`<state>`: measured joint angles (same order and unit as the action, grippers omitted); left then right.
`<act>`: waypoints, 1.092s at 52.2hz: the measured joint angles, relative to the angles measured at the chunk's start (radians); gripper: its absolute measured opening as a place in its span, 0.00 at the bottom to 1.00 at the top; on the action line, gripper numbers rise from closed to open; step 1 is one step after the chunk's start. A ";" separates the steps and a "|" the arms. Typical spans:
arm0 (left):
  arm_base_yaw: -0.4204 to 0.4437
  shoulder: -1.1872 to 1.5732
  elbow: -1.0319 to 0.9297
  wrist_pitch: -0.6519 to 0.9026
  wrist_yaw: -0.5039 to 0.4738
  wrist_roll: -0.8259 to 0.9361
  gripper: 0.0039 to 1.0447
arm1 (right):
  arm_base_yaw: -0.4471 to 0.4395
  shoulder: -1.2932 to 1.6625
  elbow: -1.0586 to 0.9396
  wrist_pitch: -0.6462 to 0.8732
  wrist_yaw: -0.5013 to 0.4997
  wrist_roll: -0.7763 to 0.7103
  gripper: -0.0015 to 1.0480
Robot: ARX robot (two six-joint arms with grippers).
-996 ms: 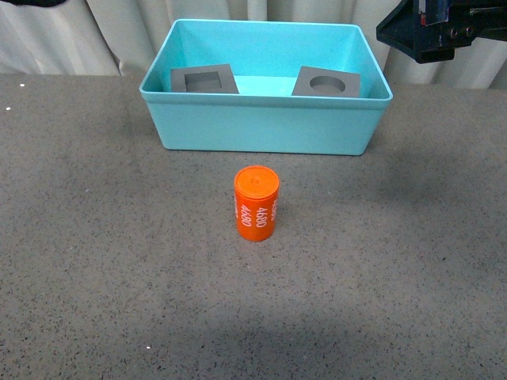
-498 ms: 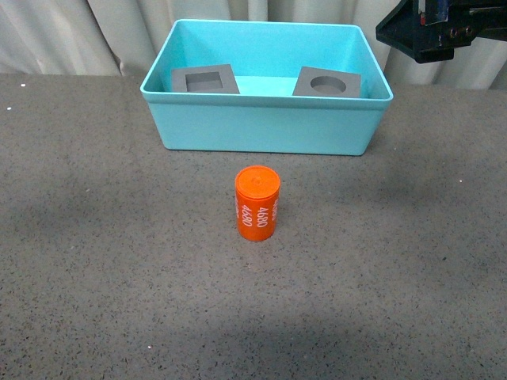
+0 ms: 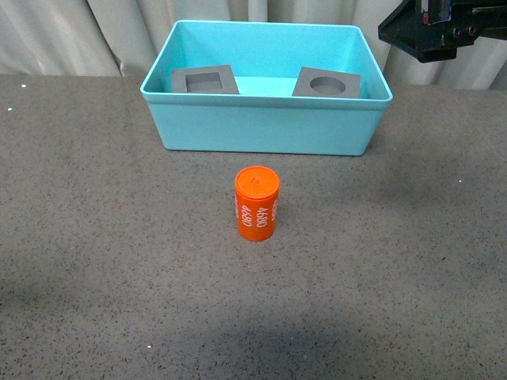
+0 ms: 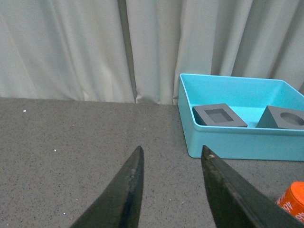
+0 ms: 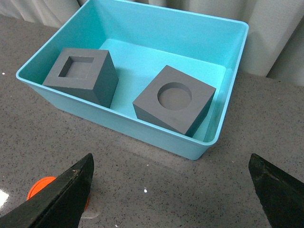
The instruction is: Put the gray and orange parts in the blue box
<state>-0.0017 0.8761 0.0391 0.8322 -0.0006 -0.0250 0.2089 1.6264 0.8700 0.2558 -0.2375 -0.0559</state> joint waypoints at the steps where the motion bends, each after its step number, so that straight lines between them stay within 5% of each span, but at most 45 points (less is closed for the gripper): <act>1: 0.000 -0.016 -0.004 -0.014 0.000 0.002 0.34 | 0.000 0.000 0.000 0.000 0.000 0.000 0.91; 9: 0.000 -0.160 -0.019 -0.142 0.001 0.010 0.03 | 0.000 0.000 0.000 0.000 0.000 0.000 0.91; 57: 0.000 -0.643 -0.021 -0.595 0.000 0.017 0.03 | 0.000 0.000 0.000 0.000 0.000 0.000 0.91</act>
<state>-0.0017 0.2333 0.0185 0.2375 -0.0002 -0.0078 0.2092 1.6268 0.8700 0.2558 -0.2375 -0.0563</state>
